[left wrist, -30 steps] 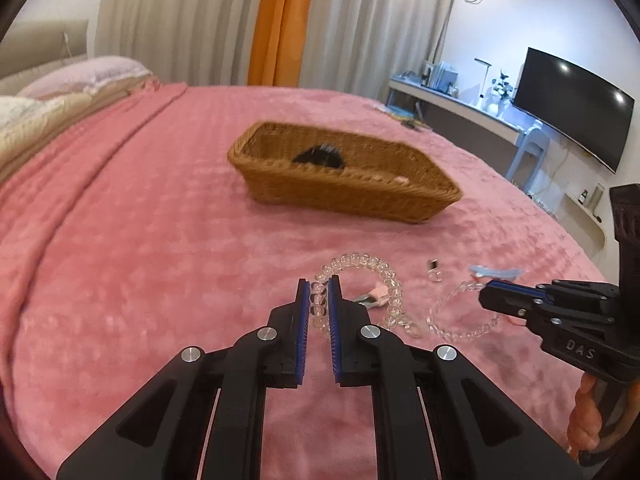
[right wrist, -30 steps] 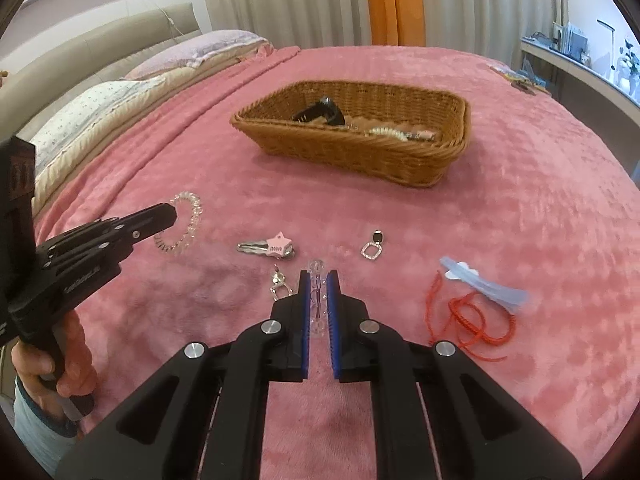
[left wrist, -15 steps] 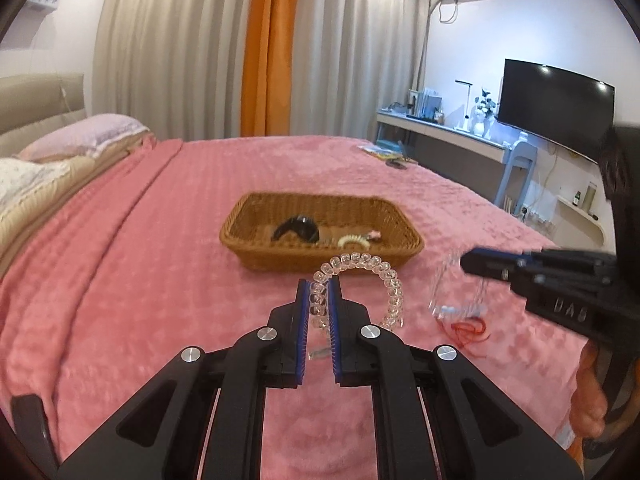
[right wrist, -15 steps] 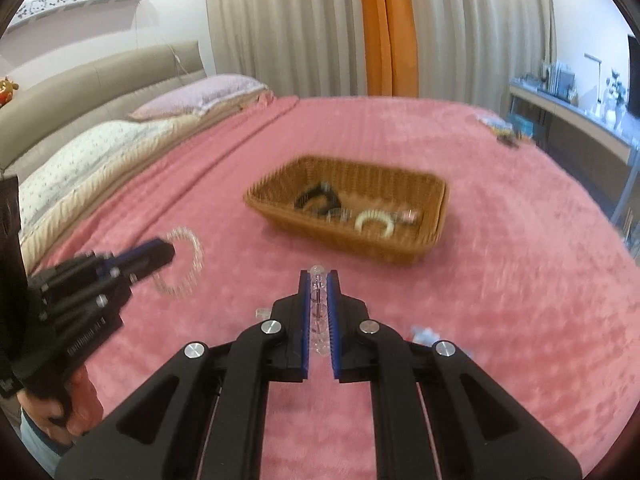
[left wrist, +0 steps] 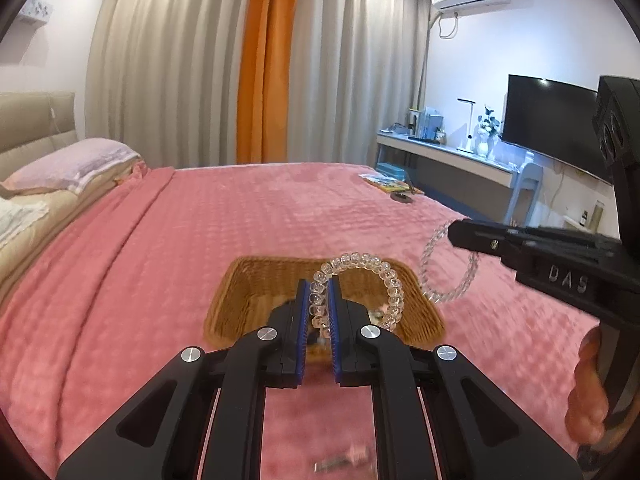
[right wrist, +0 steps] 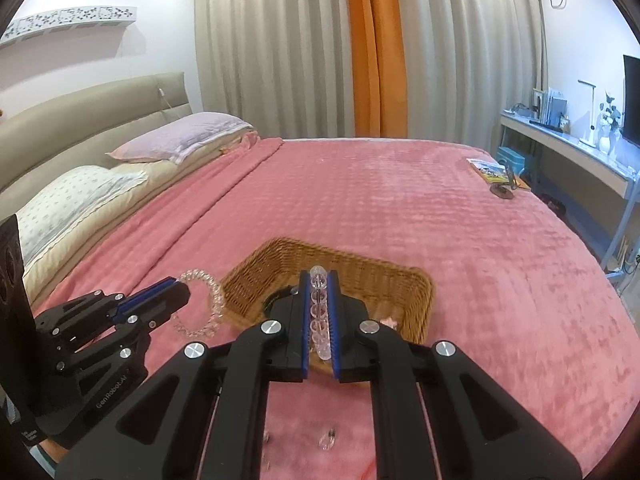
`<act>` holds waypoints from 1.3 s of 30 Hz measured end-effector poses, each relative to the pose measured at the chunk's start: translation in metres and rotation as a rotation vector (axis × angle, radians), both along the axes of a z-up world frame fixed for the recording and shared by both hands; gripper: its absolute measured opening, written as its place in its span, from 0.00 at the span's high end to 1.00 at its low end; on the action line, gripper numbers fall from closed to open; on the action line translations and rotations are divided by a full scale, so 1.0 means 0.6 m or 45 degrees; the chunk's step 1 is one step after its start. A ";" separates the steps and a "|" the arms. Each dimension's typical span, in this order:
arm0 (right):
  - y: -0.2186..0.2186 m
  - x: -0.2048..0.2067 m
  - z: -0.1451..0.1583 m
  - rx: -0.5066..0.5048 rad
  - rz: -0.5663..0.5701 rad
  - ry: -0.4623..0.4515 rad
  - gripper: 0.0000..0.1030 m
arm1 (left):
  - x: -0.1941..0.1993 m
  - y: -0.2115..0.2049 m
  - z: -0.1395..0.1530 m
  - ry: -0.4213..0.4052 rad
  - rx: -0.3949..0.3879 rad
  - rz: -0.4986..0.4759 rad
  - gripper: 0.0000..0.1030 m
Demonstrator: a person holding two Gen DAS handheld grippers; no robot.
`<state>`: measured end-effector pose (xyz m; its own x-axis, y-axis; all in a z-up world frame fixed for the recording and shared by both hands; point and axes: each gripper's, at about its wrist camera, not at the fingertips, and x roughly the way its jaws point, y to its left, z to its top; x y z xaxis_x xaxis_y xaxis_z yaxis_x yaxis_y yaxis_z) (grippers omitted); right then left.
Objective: Organize jewelry
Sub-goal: 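Carry both bracelets into the basket and open both tools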
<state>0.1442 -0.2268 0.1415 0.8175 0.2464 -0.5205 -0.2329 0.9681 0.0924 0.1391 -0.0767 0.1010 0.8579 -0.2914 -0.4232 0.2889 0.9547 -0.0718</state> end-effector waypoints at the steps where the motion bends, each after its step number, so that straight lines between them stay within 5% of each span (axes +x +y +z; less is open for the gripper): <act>1: 0.000 0.014 -0.004 0.005 -0.002 0.008 0.94 | 0.018 -0.004 -0.004 0.005 -0.004 0.004 0.93; 12: -0.027 0.185 -0.150 0.107 -0.074 0.242 0.94 | 0.165 -0.047 -0.107 0.130 0.037 0.100 0.93; 24: -0.051 0.219 -0.220 0.128 -0.127 0.367 0.93 | 0.200 -0.052 -0.161 0.242 0.081 0.107 0.88; 27: -0.060 0.219 -0.220 0.154 -0.136 0.378 0.79 | 0.191 -0.054 -0.158 0.218 0.096 0.111 0.72; 29: -0.067 0.214 -0.215 0.177 -0.147 0.363 0.50 | 0.183 -0.057 -0.154 0.206 0.099 0.111 0.63; 39: -0.076 0.117 -0.141 0.221 -0.115 0.222 0.48 | 0.063 -0.025 -0.082 0.040 0.079 0.221 0.44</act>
